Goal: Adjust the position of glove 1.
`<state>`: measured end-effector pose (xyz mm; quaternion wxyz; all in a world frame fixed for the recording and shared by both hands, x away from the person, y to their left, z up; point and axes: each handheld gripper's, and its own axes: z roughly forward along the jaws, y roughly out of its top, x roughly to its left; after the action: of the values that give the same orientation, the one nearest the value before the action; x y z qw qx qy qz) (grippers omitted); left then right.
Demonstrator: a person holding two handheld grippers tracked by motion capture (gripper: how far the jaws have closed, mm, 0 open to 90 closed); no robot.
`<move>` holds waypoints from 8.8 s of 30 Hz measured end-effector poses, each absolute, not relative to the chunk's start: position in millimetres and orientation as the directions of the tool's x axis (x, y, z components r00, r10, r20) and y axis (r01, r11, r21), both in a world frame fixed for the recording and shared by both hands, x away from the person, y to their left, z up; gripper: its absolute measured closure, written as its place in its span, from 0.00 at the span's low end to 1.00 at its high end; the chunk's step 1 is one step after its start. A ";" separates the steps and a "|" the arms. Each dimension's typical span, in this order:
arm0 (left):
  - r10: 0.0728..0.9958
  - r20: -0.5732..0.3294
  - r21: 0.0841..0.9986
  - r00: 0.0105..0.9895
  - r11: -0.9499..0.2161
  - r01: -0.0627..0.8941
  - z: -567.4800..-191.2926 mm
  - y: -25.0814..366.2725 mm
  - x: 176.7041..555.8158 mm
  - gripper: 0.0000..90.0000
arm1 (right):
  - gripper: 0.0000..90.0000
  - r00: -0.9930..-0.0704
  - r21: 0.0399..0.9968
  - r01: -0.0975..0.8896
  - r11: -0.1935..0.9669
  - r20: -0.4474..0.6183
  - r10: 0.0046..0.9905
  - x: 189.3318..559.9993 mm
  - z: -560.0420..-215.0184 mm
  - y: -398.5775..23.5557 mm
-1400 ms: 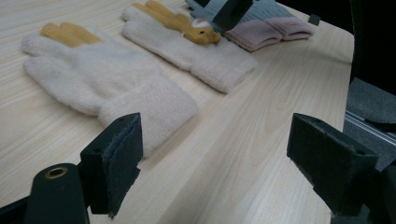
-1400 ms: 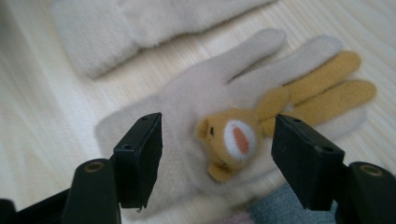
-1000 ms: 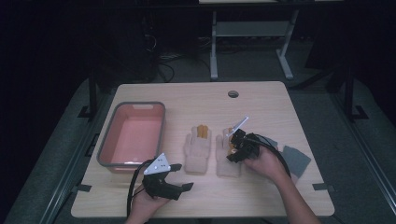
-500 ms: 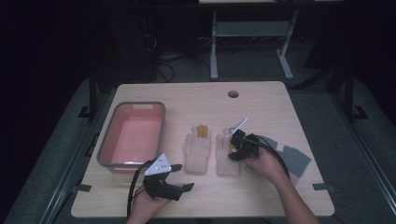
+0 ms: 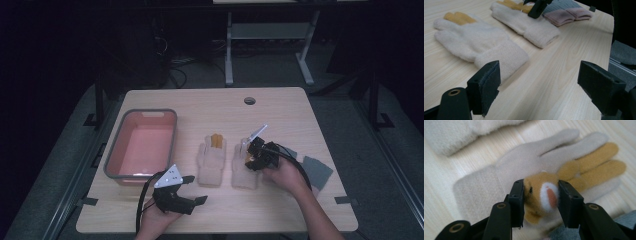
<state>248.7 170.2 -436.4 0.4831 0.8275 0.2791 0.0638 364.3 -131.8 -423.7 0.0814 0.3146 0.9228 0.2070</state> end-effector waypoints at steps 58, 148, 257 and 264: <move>0.549 -0.179 0.839 0.816 -0.348 0.418 -433.7 175.1 247.2 0.20 | 0.65 -0.870 0.479 0.419 0.771 -0.029 0.491 378.9 -402.9 -24.1; 0.721 -0.517 0.574 0.460 -0.106 0.812 -469.4 148.7 319.9 0.60 | 0.78 -0.505 0.514 0.833 0.206 0.552 0.663 364.2 -469.1 -74.1; 0.608 -0.515 0.718 0.604 -0.078 0.691 -359.2 204.8 338.0 0.74 | 0.89 -0.647 0.676 0.708 0.205 0.505 0.571 374.9 -341.4 -47.0; 0.608 -0.519 0.719 0.601 -0.068 0.691 -356.3 216.3 337.9 0.74 | 0.89 -0.662 0.683 0.696 0.219 0.493 0.565 377.0 -336.6 -36.1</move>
<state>337.9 216.3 -356.3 0.5174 0.7298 0.4450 -0.0402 377.0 -36.1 -336.6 -0.0692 0.4055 0.7776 0.4755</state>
